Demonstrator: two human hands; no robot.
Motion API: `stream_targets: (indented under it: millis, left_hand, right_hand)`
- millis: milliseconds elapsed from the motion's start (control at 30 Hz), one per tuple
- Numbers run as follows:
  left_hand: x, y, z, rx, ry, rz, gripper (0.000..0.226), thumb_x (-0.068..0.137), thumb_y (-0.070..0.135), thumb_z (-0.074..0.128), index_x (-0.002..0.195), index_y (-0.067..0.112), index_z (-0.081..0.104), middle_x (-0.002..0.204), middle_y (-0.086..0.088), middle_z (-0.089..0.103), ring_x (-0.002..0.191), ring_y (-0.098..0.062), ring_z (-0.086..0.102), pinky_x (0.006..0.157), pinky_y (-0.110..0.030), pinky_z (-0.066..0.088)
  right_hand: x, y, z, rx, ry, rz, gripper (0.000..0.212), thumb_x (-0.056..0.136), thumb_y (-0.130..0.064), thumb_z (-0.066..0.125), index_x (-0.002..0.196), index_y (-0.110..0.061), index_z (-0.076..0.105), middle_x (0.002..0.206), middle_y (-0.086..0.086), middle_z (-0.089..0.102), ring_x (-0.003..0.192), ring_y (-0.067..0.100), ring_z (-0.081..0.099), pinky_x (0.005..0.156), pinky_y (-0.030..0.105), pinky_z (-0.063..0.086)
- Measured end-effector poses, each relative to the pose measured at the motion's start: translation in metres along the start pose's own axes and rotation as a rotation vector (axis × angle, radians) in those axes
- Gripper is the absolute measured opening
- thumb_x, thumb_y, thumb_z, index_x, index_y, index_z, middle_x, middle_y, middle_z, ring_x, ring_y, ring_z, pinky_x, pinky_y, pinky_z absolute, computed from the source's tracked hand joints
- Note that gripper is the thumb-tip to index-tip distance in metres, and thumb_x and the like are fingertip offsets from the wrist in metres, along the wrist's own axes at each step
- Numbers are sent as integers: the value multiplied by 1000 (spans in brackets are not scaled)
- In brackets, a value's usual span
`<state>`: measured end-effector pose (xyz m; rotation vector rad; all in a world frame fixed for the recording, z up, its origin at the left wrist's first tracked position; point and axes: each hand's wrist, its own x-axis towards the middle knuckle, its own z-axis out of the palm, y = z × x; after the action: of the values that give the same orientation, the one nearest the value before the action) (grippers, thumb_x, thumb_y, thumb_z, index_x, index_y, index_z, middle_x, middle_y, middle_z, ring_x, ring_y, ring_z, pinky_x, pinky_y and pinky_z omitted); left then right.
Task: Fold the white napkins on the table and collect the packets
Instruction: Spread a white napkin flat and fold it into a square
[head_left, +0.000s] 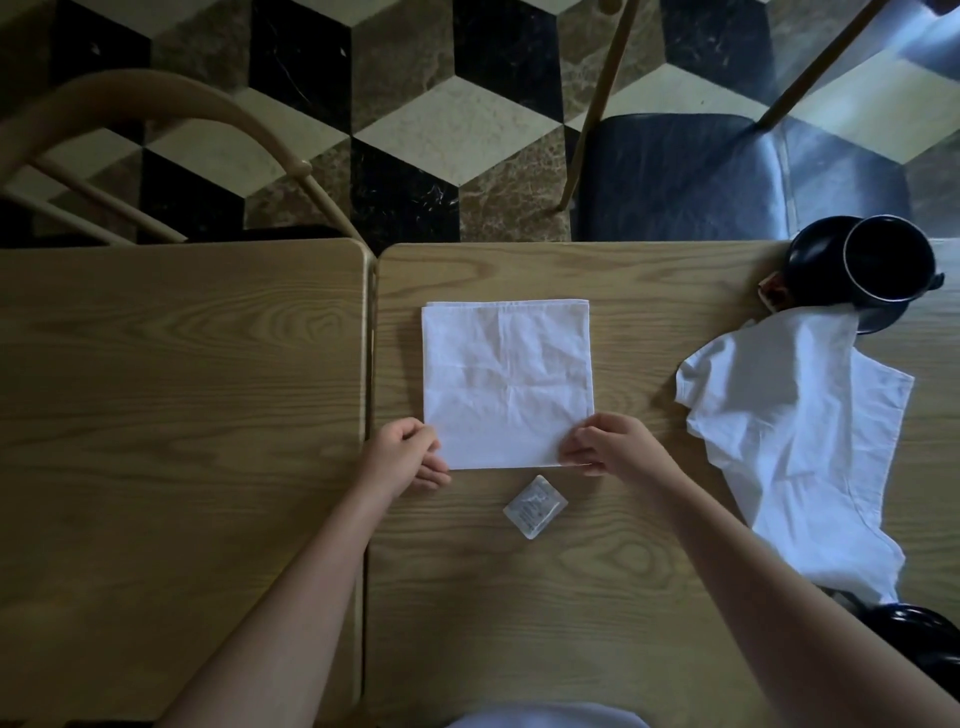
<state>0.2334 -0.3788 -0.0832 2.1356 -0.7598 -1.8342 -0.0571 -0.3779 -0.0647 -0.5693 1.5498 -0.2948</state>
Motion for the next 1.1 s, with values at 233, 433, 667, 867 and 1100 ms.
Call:
stream_targets:
  millis: [233,433,667,867,1100]
  left_hand:
    - [-24,-3,-3,143,355,124,10,89,14,63,81,9,64,72,-11,70,61,-20,65,51,-25,48]
    - [-42,0,11,-113,185,-37,19,87,17,71,72,9,63,63,-4,59,51,-13,49,44,-21,36]
    - [-63,4,15,-315,152,-26,14,94,11,60,80,8,59,62,-7,57,50,-16,52,39,-22,38]
    - [-104,-56,23,-226,95,-93,13,93,12,58,84,6,63,52,-4,62,41,-13,53,38,-19,35]
    - [-124,-92,30,-296,60,-112,14,92,17,64,87,4,65,60,-8,68,50,-18,62,44,-26,44]
  right_hand:
    - [-24,9,-1,-392,507,-128,9,81,-28,59,82,-21,64,77,-6,70,72,12,65,61,30,49]
    - [-29,5,12,-439,300,4,41,85,-42,67,57,-13,58,52,-3,53,49,15,49,51,27,36]
    - [-53,-4,8,44,197,-11,12,84,-13,71,84,-1,68,72,10,71,48,11,64,39,18,43]
    - [-101,50,5,53,171,-22,33,78,-17,80,57,-18,55,53,6,56,37,13,42,41,22,26]
    - [-123,83,5,89,134,-7,22,83,-15,73,68,-15,58,55,4,53,43,14,43,43,24,27]
